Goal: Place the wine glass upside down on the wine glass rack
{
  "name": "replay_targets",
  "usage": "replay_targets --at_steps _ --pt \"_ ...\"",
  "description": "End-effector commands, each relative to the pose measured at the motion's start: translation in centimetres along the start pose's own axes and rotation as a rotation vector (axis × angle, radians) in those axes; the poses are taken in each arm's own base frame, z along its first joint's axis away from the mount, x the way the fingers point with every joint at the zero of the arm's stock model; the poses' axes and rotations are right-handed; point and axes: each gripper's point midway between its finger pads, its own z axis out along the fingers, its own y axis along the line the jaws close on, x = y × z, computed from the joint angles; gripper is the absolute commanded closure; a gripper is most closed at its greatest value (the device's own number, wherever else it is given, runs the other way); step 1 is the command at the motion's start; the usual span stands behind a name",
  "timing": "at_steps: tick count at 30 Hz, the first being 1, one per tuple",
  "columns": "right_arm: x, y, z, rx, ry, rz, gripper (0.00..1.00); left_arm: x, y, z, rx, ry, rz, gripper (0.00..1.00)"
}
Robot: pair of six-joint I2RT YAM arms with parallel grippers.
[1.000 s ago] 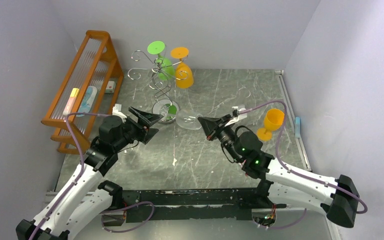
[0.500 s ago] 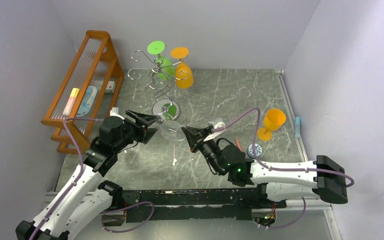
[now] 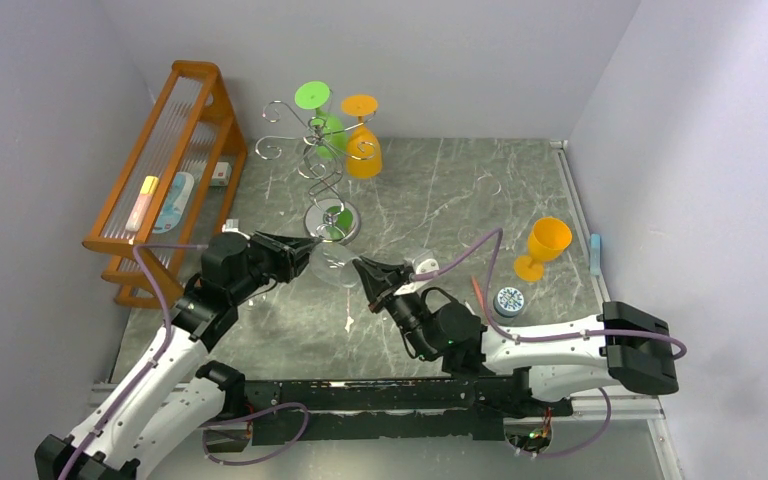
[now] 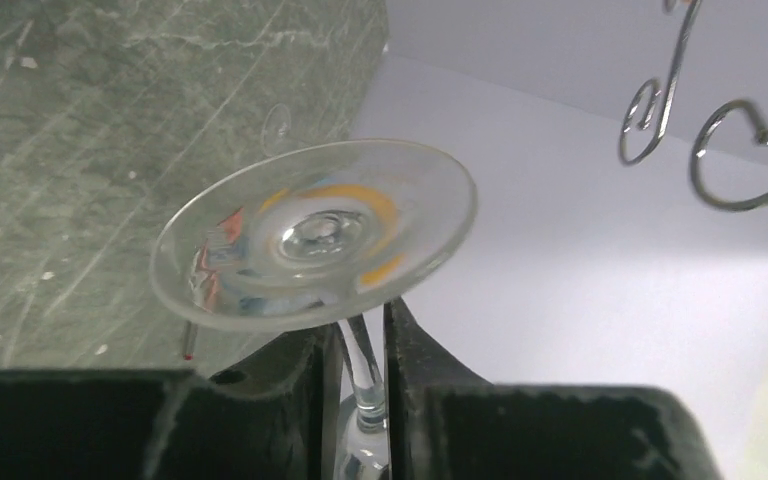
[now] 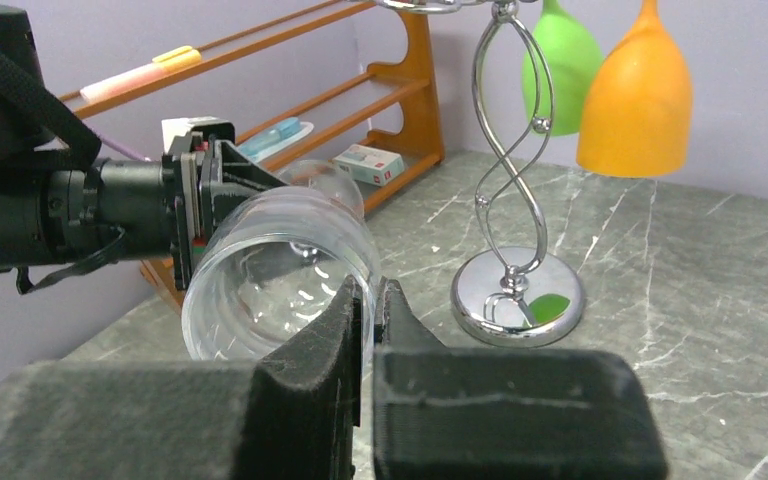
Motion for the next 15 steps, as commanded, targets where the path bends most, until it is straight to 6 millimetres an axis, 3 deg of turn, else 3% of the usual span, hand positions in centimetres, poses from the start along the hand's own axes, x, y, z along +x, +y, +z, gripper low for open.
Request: replay_targets --at_steps 1,3,7,12,15 --pt "-2.8 0.6 0.4 0.011 -0.091 0.070 1.00 0.9 -0.7 0.0 0.041 0.055 -0.039 0.86" --pt "-2.3 0.6 0.4 0.013 -0.083 0.066 1.00 0.9 -0.5 0.2 0.041 0.057 -0.024 0.94" --pt "-1.4 0.3 0.2 0.025 -0.059 0.059 0.99 0.9 -0.9 0.9 0.067 0.057 0.068 0.95" --pt "-0.2 -0.7 -1.5 0.013 -0.004 0.100 0.61 0.0 -2.0 1.5 0.131 -0.002 0.294 0.95" --pt "0.7 -0.9 -2.9 -0.037 0.058 0.087 0.49 -0.8 -3.2 1.4 0.187 -0.064 0.480 0.95"
